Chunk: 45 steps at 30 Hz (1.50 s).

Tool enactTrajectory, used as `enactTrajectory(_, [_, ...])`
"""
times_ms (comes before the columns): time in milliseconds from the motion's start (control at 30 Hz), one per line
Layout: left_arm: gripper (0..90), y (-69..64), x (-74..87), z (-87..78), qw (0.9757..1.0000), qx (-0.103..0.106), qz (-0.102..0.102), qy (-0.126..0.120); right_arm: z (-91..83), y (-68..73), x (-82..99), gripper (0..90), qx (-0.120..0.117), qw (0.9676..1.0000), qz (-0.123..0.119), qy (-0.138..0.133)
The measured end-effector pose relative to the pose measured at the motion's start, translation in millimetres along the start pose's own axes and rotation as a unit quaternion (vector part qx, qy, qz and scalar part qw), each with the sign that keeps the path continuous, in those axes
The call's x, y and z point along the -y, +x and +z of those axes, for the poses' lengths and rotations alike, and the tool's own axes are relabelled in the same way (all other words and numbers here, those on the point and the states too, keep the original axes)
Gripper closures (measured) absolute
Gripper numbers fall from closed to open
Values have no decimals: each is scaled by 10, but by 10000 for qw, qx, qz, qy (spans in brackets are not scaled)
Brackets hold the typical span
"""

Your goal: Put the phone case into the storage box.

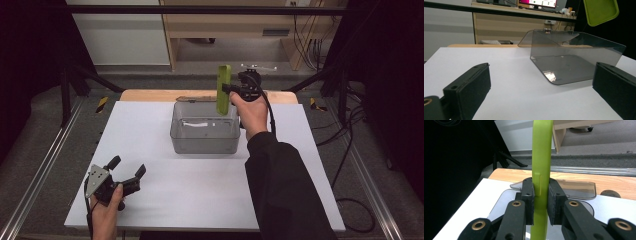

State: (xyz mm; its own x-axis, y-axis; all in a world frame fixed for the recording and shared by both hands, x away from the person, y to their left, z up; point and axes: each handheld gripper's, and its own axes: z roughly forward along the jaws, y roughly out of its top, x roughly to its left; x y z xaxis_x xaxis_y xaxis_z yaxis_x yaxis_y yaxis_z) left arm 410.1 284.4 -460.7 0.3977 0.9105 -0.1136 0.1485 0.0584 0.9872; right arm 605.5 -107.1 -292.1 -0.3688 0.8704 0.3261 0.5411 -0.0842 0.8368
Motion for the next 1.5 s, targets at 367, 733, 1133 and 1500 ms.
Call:
enactTrajectory(367, [15, -9, -1, 5, 10000, 46, 19, -6, 16, -32, 9, 781, 86, 9999, -50, 31])
enactTrajectory(733, [15, -13, 1, 6, 10000, 54, 7, -2, 33, -71, 28, 780, 147, 9998, -50, 81])
enactTrajectory(1133, [15, -19, 1, 9, 10000, 79, 26, 0, 52, -129, 67, 780, 233, 9996, -55, 137])
enactTrajectory(1500, [14, -25, 0, 10, 9999, 97, 38, 5, 63, -163, 96, 780, 264, 9995, -31, 165])
